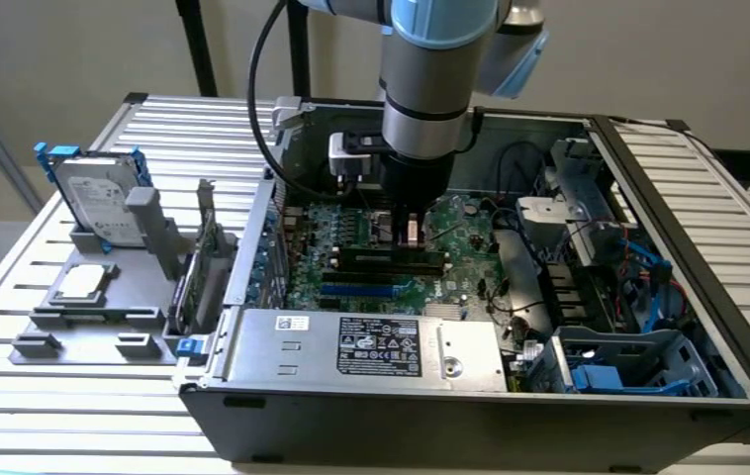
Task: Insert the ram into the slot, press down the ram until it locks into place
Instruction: 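Insert the ram into the slot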
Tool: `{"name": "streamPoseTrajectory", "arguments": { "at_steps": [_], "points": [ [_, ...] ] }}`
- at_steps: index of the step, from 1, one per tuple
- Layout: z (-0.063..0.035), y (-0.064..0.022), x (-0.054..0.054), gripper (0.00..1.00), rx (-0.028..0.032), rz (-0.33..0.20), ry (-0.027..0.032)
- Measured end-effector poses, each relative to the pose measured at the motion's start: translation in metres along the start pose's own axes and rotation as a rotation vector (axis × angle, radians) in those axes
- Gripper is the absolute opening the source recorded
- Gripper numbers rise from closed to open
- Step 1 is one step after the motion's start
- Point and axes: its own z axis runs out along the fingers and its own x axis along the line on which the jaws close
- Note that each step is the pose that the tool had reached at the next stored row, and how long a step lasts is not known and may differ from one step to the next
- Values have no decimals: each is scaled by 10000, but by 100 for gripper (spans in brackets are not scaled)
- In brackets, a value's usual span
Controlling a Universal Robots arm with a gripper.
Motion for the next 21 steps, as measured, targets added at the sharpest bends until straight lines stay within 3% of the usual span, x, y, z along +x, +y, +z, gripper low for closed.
{"name": "streamPoseTrajectory", "arguments": {
  "at_steps": [21],
  "points": [
    [21,0,-7,13,-1,23,65]
  ]
}}
